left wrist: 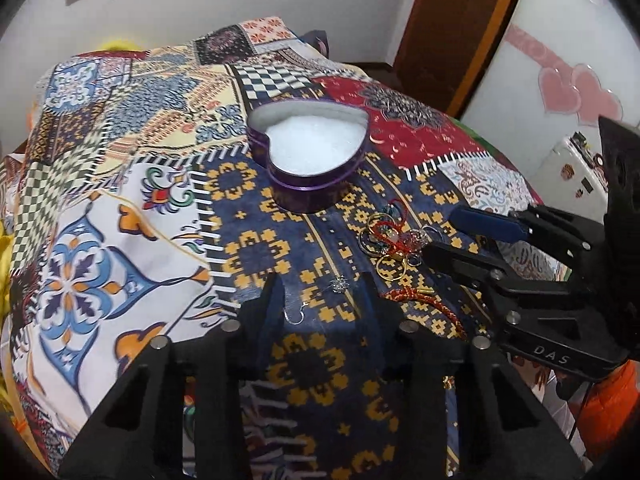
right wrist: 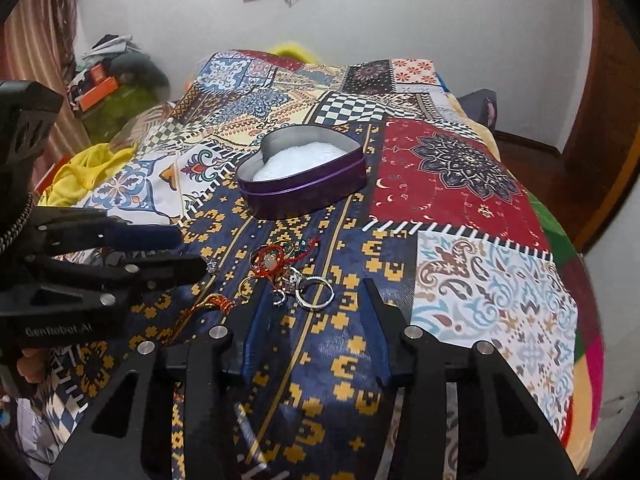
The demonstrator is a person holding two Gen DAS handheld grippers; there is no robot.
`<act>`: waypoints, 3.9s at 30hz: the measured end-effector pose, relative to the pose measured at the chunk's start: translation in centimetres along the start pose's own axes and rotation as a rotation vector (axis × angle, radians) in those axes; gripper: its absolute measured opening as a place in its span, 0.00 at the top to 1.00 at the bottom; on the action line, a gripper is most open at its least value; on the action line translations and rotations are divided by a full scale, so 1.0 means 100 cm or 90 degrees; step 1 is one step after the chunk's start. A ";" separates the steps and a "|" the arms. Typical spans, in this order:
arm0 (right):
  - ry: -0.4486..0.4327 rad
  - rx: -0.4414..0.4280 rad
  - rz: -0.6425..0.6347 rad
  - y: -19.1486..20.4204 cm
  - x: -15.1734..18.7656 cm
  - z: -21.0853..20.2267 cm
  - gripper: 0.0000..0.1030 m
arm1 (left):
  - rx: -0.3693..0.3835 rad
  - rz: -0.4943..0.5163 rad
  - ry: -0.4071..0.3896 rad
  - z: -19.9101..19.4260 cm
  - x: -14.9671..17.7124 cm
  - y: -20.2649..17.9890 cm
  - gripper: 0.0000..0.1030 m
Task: Organize jewelry
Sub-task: 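Move the right gripper down toward the jewelry pile beside the tin, then grasp a silver ring from the pile with the right gripper, then carry the silver ring into the purple heart tin and open the right gripper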
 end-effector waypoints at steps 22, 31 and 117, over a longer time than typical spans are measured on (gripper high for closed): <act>0.007 -0.015 -0.014 0.001 -0.008 0.004 0.91 | 0.003 0.016 -0.028 -0.005 -0.004 -0.006 0.91; 0.035 -0.011 0.020 -0.009 -0.010 0.003 0.87 | 0.004 0.005 -0.068 -0.034 -0.003 -0.004 0.91; 0.028 -0.018 -0.062 -0.022 -0.060 0.020 0.87 | -0.012 -0.030 -0.103 -0.020 -0.074 0.016 0.91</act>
Point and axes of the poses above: each gripper's, at about its wrist camera, not at the fingertips, and z roughly the way its jaws point, y to its left, x to its underside, the point moved 1 cm from there along z, roughly the way its jaws point, and after that the axes turned 11 degrees about y, right-handed, at the moved point
